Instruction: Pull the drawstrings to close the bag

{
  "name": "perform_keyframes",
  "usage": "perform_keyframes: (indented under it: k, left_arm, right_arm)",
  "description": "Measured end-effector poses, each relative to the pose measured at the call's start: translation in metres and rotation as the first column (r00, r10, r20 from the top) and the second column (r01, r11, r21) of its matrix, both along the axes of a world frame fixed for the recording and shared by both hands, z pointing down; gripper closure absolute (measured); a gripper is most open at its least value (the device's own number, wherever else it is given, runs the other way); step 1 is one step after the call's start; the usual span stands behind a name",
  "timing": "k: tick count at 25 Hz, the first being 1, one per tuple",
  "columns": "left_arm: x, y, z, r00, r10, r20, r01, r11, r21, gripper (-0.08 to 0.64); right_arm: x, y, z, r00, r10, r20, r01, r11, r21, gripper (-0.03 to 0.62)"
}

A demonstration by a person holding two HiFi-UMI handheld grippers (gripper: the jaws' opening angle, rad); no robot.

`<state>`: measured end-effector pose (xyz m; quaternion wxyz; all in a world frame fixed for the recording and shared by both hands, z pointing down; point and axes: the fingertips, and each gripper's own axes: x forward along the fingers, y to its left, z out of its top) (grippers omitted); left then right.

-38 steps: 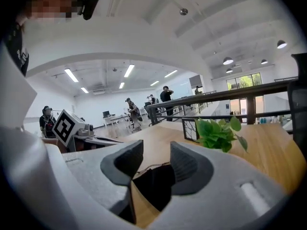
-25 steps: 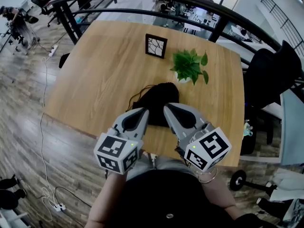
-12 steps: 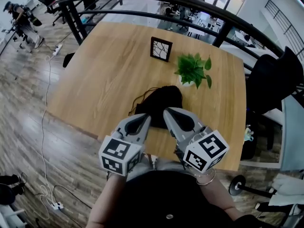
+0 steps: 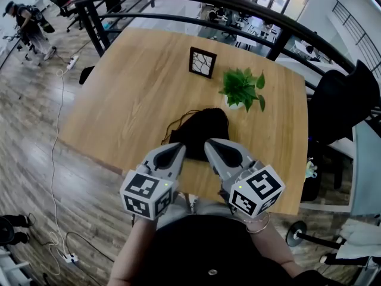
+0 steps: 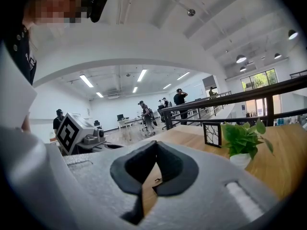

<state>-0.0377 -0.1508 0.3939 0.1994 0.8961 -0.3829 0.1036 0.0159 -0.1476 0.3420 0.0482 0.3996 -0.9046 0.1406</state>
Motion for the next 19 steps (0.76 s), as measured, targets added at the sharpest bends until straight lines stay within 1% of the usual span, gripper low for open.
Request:
perform_keyframes:
  k: [15, 19]
  left_arm:
    - [0.010, 0.012, 0.009, 0.999, 0.047, 0.003, -0.047, 0.998, -0.036, 0.545]
    - [0.011, 0.014, 0.011, 0.999, 0.049, 0.007, -0.048, 0.998, -0.040, 0.545]
  right_arm:
    - [0.000, 0.011, 0.015, 1.000, -0.002, -0.025, 0.001, 0.999, -0.033, 0.595]
    - [0.001, 0.014, 0.017, 1.000, -0.002, -0.030, 0.000, 0.999, -0.040, 0.595]
